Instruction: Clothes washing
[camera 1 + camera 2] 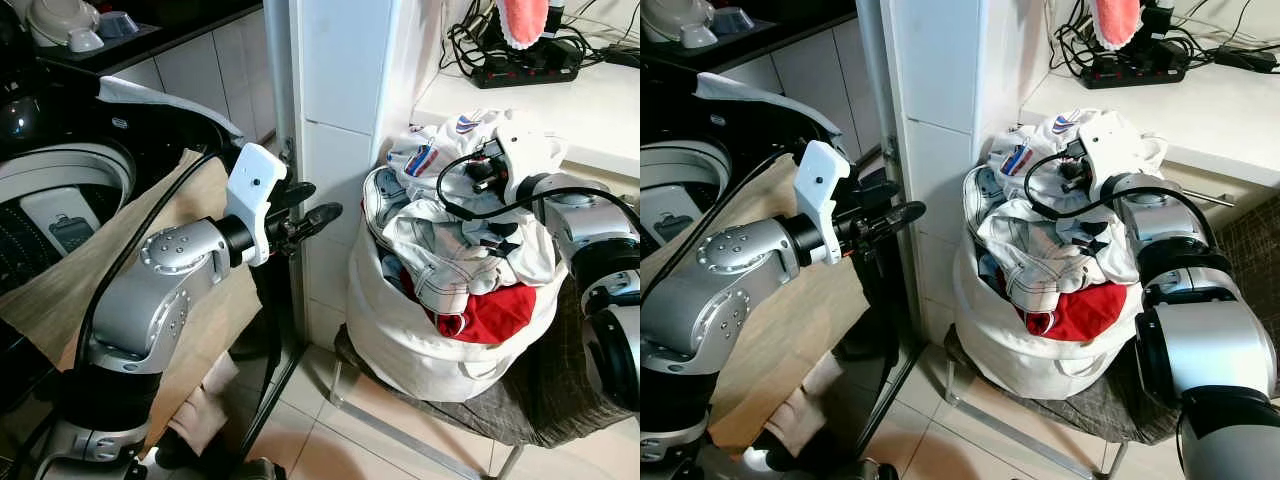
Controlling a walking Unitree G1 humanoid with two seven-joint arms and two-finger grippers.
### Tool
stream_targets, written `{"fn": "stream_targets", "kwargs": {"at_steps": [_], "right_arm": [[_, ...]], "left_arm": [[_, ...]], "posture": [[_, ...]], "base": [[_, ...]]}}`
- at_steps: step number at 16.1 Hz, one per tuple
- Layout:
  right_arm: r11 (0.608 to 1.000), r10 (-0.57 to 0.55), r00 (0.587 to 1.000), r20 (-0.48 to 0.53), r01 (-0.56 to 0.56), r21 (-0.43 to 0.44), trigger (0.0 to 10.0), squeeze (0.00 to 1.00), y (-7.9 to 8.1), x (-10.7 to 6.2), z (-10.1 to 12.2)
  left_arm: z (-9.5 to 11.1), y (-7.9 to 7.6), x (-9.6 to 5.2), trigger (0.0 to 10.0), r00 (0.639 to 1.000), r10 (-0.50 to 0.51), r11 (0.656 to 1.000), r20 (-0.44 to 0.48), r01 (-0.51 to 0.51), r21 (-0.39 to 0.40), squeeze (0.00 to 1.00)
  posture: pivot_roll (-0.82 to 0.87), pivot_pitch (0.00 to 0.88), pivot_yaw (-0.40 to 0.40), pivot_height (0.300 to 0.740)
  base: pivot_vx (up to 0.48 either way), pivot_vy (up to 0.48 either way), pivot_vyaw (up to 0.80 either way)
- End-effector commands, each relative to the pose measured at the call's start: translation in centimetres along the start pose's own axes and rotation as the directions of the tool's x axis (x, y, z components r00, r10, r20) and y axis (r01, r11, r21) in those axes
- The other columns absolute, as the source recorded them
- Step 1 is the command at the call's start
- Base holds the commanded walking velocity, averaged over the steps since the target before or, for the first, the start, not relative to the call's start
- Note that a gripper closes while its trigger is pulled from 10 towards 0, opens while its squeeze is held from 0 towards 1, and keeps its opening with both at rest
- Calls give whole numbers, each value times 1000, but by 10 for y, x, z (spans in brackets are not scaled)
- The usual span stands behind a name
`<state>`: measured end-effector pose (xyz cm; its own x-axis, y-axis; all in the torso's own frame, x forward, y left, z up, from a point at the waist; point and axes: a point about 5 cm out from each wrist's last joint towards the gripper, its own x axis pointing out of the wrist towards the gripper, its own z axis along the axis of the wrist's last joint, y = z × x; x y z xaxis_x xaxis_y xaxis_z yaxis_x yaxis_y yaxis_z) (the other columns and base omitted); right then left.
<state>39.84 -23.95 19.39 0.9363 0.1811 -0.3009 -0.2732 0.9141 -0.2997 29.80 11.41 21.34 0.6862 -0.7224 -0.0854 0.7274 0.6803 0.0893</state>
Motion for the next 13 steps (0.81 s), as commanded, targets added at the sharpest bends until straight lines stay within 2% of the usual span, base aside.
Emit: {"fn": "stream_targets", "kwargs": {"at_steps": [1,3,5,7,8,9,10,11,12,13], "right_arm": [[997,16,994,112,-24,75,0,0,-10,-4,28],[989,66,979,193,-90,121,0,0,-12,-8,48],[978,148,948,282,-184,103,0,0,-12,-18,72],[949,257,874,412,-308,61,0,0,-12,-45,108],[926,325,828,457,-378,27,0,0,-8,-59,122],[901,382,779,498,-435,-10,0,0,-2,-72,137],[872,421,729,540,-490,-20,0,0,4,-82,150],[827,477,662,577,-561,-40,0,0,15,-92,164],[796,507,621,597,-603,-49,0,0,20,-97,171],[701,588,505,632,-708,-86,0,0,35,-113,181]], "left_arm": [[2,4,-1,10000,999,34,999,6,-34,14,0],[1,4,-2,10000,999,39,999,5,-39,10,0],[3,4,0,10000,999,51,998,19,-51,26,0],[15,3,5,10000,994,62,996,91,-68,57,0],[23,2,8,10000,986,68,996,152,-75,45,208],[36,1,9,10000,969,73,997,236,-72,-11,1000],[47,-2,9,10000,952,53,998,303,-45,-31,1000],[54,-4,12,10000,938,62,998,340,-50,-44,1000],[57,-5,13,10000,932,61,998,356,-45,-54,1000],[59,-6,15,10000,921,64,997,385,-42,-67,1000]], "posture": [[-13,0,23,740],[-18,0,25,740],[-26,0,28,740],[-40,0,32,740],[-43,0,33,740],[-49,0,35,740],[-56,0,37,740],[-61,0,36,740],[-62,0,33,740],[-64,0,25,740]], "base": [[0,0,0],[0,0,0],[0,0,0],[0,0,0],[0,0,0],[0,0,0],[0,0,0],[0,0,0],[0,0,0],[0,0,0]]}}
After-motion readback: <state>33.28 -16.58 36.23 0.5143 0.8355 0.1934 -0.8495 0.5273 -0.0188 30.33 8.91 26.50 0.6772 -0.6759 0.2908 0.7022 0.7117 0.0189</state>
